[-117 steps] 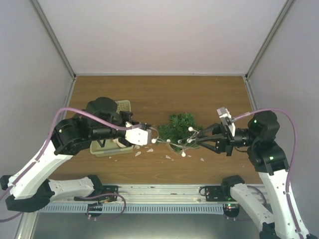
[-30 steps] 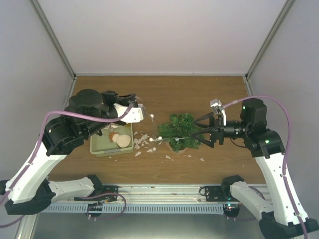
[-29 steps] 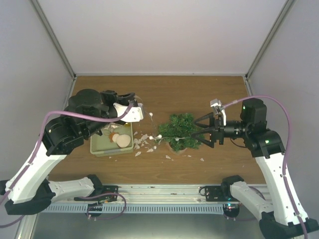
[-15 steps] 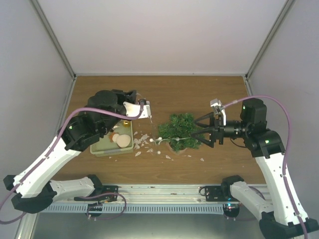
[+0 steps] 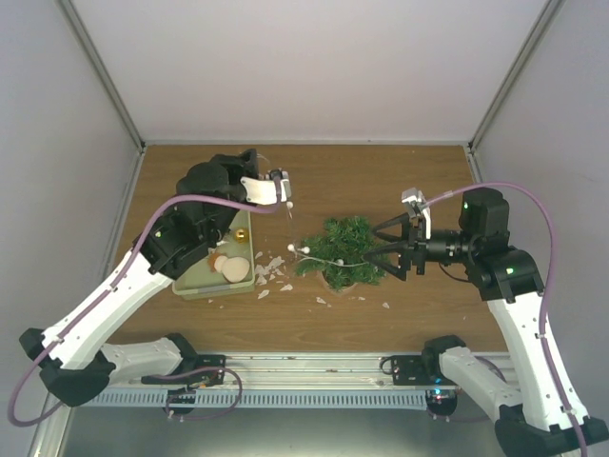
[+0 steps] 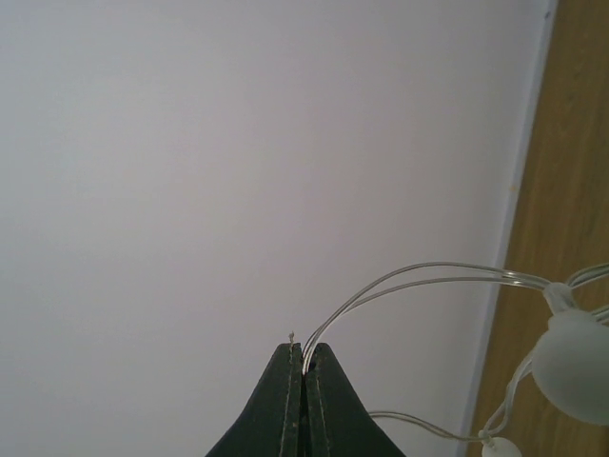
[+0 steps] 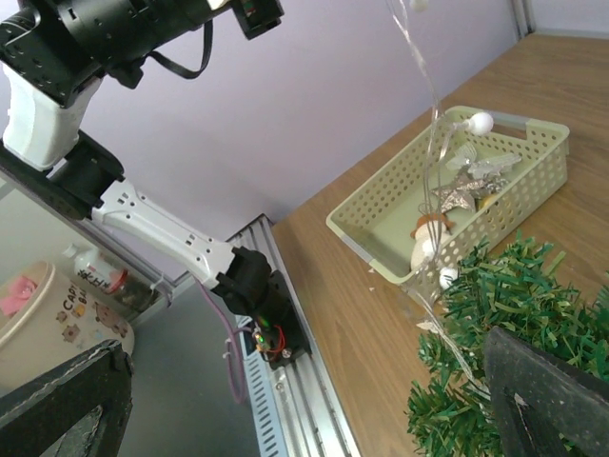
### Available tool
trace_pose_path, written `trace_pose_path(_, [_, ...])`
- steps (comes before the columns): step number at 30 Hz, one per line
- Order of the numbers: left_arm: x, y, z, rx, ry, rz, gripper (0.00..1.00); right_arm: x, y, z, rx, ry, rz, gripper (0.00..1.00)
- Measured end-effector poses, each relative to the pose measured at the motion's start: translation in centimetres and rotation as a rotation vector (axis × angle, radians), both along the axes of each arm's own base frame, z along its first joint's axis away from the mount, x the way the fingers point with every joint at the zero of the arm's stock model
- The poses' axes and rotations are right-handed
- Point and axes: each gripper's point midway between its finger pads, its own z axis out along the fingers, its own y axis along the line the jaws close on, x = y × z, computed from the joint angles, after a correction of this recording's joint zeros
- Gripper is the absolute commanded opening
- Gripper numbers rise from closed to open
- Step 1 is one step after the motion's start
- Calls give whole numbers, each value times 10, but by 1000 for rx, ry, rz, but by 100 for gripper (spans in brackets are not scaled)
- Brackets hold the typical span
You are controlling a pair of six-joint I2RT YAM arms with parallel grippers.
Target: Decorate the small christmas tree
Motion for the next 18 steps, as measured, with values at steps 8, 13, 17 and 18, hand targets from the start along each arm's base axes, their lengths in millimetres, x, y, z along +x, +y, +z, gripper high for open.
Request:
trace_pose_path(8, [27, 12, -4, 18, -46, 58, 0, 3, -1, -2, -11, -4, -20, 100])
trace_pose_path(13, [34, 11, 1, 10, -77, 57, 0, 5, -2, -2, -16, -6, -29, 100])
trace_pose_path(17, [38, 7, 7, -9, -103, 51, 0, 5, -2, -2, -16, -7, -30, 100])
trace_pose_path(18, [40, 5, 8, -14, -108, 47, 0, 5, -2, -2, -17, -7, -31, 100])
